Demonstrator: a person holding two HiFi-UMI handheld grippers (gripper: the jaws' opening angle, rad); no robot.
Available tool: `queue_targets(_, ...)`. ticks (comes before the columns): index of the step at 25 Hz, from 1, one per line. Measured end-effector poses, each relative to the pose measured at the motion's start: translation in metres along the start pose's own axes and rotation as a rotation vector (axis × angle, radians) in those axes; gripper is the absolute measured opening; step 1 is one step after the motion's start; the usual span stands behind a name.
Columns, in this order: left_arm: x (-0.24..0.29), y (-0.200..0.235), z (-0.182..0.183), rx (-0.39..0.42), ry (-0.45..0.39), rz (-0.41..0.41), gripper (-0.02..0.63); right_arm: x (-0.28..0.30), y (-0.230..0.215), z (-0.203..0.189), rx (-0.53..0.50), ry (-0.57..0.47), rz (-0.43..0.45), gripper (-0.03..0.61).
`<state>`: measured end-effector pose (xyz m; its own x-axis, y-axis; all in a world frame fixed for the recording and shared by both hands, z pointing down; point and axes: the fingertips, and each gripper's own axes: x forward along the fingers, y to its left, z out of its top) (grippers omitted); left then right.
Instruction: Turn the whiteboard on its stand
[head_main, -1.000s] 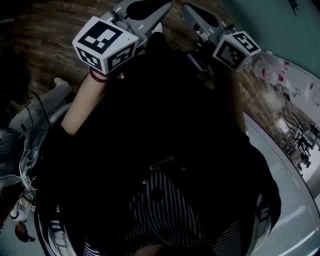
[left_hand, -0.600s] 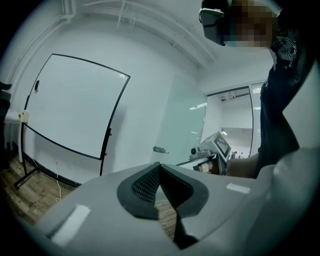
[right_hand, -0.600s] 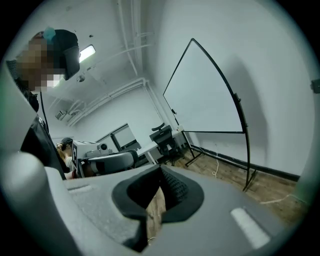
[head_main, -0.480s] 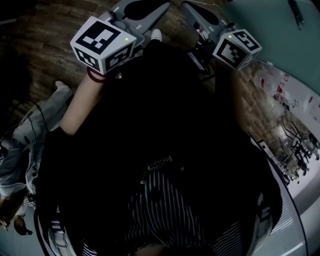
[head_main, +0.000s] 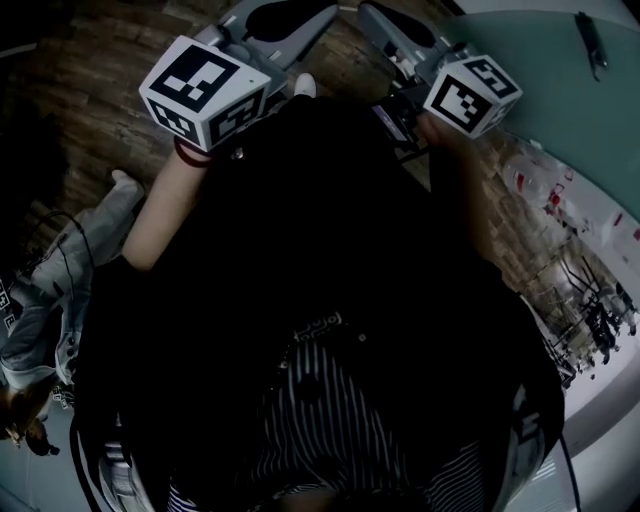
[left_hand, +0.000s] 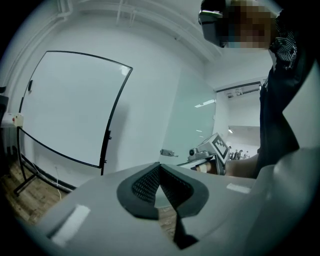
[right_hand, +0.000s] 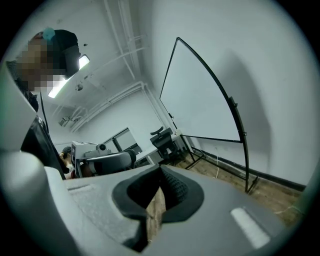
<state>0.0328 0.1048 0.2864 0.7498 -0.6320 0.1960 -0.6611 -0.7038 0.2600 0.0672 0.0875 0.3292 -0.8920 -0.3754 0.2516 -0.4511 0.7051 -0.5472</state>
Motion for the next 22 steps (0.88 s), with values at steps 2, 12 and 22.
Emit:
queue_targets(2,0.006,-0.002,-0.002,0.008,0.006,0.002,-0.002,-0.004,-0.005,0.003,-0.003,-0.005,0.003,0.002)
queue_targets(12,-0.002,0.022,-0.019,0.004,0.005,0.087,-0.002,0.006,-0.002,0.003,-0.116,0.001,0.014,0.002)
queue_targets(22,-0.017,0.058,-0.020,-0.034,-0.004,0.006,-0.002,0.050,0.000,0.005,-0.103,0.024,-0.038,0.002)
